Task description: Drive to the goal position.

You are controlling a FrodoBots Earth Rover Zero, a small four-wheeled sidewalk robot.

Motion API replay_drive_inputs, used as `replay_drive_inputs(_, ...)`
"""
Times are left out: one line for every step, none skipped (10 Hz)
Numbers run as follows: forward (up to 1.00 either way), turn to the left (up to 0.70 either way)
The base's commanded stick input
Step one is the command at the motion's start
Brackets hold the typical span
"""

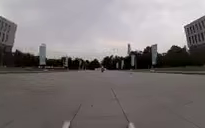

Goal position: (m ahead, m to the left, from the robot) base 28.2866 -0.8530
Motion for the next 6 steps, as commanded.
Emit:
replay_drive_inputs(0.60, 0.00)
replay_drive_inputs(0.60, 0.00)
replay_drive_inputs(0.60, 0.00)
replay_drive_inputs(0.60, 0.00)
replay_drive_inputs(0.60, 0.00)
replay_drive_inputs(0.60, 0.00)
